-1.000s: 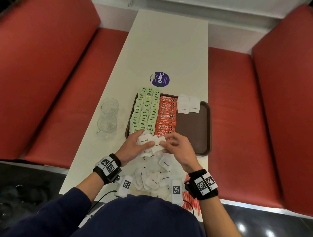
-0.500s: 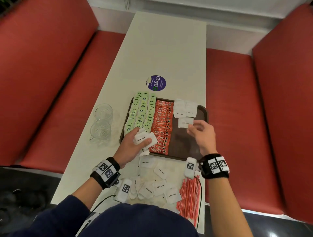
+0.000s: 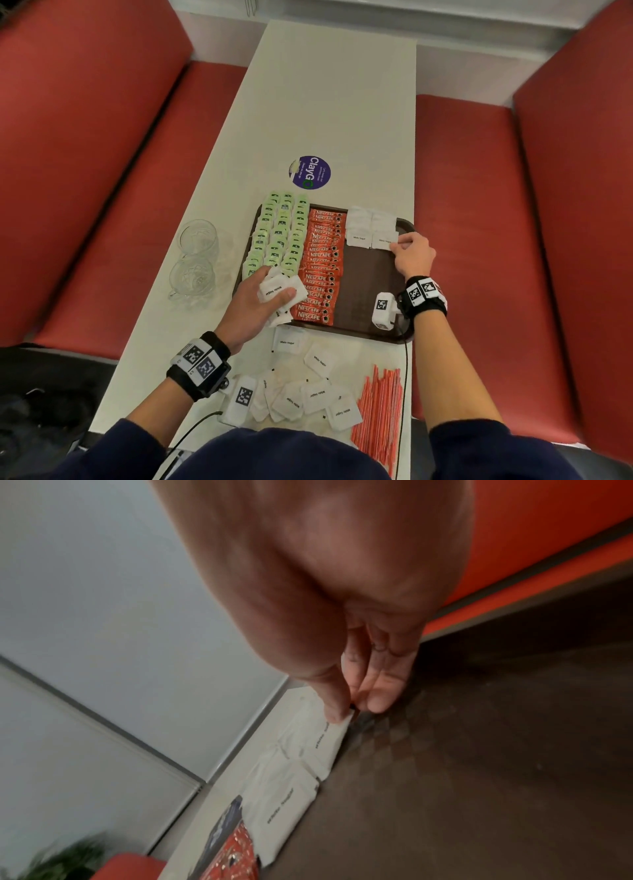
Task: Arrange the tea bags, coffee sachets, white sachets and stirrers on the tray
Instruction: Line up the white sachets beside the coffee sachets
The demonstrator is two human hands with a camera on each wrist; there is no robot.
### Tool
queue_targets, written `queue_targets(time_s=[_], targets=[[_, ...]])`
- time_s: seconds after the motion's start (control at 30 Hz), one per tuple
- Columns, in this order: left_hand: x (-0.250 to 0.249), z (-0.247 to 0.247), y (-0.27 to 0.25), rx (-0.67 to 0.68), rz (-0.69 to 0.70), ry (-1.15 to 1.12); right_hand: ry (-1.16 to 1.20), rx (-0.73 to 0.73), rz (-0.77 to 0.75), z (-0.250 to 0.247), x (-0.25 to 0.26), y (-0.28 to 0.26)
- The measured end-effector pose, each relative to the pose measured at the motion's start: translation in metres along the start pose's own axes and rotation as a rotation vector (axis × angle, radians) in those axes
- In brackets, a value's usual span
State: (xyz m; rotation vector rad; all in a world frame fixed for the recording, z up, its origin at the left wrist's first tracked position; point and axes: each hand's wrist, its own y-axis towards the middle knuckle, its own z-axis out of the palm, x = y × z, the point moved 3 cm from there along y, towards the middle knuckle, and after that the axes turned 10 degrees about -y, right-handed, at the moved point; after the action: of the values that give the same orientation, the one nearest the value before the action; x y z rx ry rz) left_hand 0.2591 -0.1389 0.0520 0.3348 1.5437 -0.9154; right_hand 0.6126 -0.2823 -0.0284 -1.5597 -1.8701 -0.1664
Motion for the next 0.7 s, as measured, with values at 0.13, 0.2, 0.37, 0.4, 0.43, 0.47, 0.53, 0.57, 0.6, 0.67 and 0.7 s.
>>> queue_targets(time_s=[0.13,0.2,0.37,0.4,0.43,0.47,0.53,0.57,0.6,0.67,0.7], targets=[[-0.003,0.0,-0.002,-0.007,0.006,-0.004,-0.049,-0.031,0.041,0.001,0.007,-0.011],[-0.001,-0.001,-0.001,-0.006,-0.005,-0.007,-0.082,-0.071,-0.002,0.001,0.01,-0.016],[-0.001,-0.001,-0.003,-0.021,-0.021,-0.014,-0.163,-0.197,-0.23,0.002,0.017,-0.028],[-0.002,-0.001,-0.003,-0.021,-0.02,-0.014,-0.188,-0.195,-0.3,0.006,0.021,-0.032],[-0.002,0.0,-0.004,-0.015,-0.02,-0.013,-0.216,-0.176,-0.372,0.011,0.025,-0.035],[-0.002,0.0,-0.004,-0.011,-0.022,-0.019,-0.248,-0.148,-0.437,0.016,0.03,-0.039],[-0.003,0.002,-0.005,-0.007,-0.02,-0.007,-0.311,-0.106,-0.52,0.027,0.038,-0.045],[-0.004,0.003,-0.005,0.002,-0.021,0.004,-0.344,-0.101,-0.527,0.032,0.04,-0.046],[-0.004,0.004,-0.005,0.001,-0.022,0.008,-0.375,-0.106,-0.524,0.036,0.041,-0.046],[-0.003,0.004,-0.005,-0.005,-0.03,0.012,-0.409,-0.119,-0.501,0.042,0.044,-0.046],[-0.004,0.003,-0.006,-0.002,-0.035,0.014,-0.416,-0.117,-0.493,0.045,0.046,-0.045]])
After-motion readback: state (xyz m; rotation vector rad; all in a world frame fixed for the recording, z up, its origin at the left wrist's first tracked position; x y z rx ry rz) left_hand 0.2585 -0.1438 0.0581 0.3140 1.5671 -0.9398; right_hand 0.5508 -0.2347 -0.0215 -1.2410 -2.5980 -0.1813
